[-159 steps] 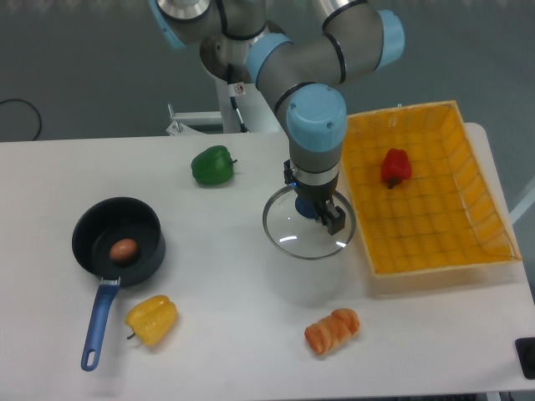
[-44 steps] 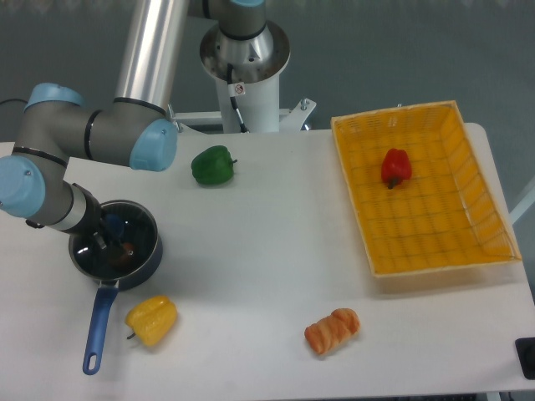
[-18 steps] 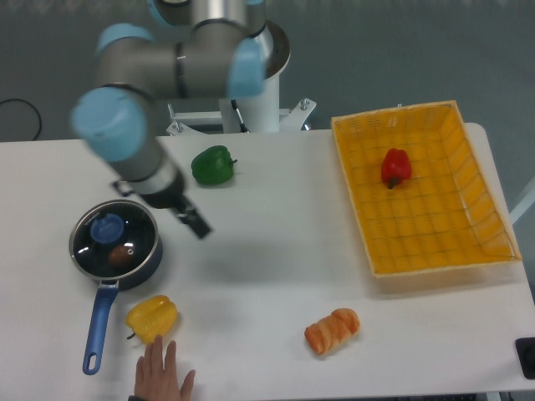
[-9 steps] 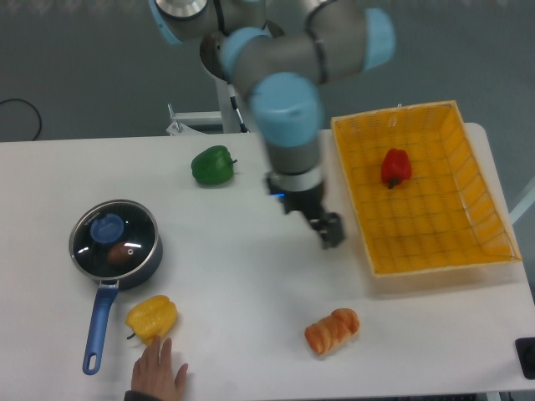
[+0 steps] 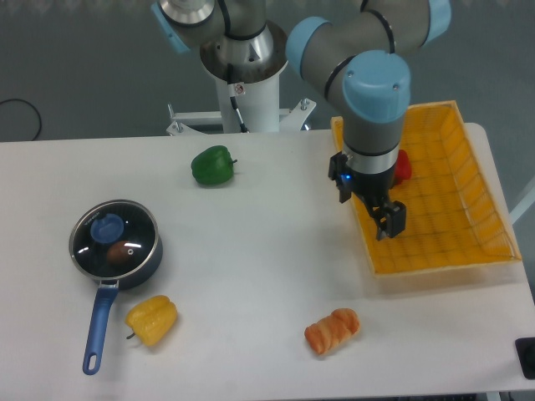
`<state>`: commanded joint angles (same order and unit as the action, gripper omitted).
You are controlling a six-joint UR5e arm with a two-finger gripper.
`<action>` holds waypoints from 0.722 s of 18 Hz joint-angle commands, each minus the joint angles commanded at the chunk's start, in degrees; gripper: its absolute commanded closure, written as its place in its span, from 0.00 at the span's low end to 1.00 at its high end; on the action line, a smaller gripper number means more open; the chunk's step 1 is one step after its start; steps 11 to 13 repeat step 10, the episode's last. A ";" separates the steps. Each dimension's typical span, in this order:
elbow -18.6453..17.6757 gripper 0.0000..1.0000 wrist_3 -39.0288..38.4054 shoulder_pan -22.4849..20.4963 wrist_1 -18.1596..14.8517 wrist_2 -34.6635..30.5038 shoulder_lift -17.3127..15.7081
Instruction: Close the pot lid
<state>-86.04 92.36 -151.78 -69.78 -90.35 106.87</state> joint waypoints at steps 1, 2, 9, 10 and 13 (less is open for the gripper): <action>-0.09 0.00 1.49 -0.44 -1.13 0.09 0.00; -0.09 0.00 2.72 -0.97 -2.10 0.09 0.00; -0.53 0.00 3.44 -1.68 -3.52 0.09 0.53; -0.62 0.00 3.44 -1.68 -3.52 0.09 0.53; -0.62 0.00 3.44 -1.68 -3.52 0.09 0.53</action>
